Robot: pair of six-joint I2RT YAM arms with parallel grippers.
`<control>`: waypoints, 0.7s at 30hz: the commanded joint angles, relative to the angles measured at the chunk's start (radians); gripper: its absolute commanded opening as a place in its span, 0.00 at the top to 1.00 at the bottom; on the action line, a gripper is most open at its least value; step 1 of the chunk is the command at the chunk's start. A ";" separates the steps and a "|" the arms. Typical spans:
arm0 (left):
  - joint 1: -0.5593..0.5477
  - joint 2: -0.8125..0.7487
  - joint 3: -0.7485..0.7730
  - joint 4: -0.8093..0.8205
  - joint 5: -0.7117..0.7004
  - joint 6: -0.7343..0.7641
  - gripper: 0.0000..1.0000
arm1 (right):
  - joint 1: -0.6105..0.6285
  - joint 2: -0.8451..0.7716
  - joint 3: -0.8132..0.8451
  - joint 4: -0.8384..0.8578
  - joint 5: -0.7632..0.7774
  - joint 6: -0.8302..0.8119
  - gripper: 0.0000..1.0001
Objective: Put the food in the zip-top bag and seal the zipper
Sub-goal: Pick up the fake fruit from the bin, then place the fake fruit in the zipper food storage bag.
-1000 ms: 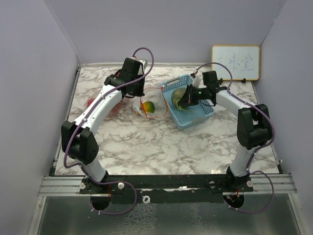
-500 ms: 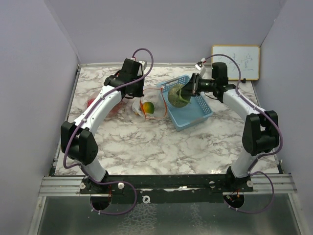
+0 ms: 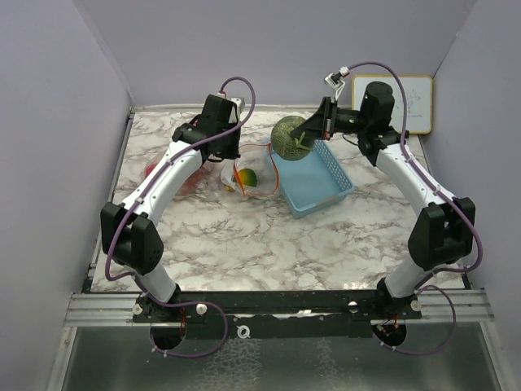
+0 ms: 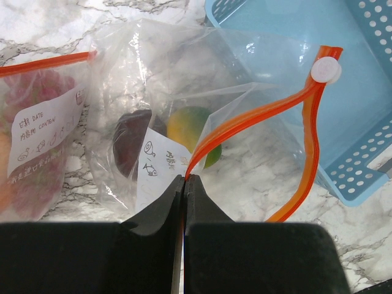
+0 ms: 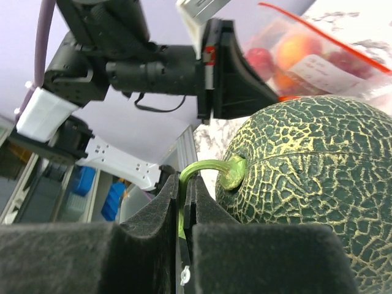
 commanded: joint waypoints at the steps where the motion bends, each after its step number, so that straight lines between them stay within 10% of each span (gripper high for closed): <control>1: 0.008 0.014 0.058 0.011 0.034 -0.003 1.00 | 0.066 -0.026 0.026 0.122 -0.083 0.050 0.98; 21: 0.008 0.014 0.062 0.007 0.064 -0.019 1.00 | 0.178 0.171 -0.098 0.183 0.058 0.034 0.98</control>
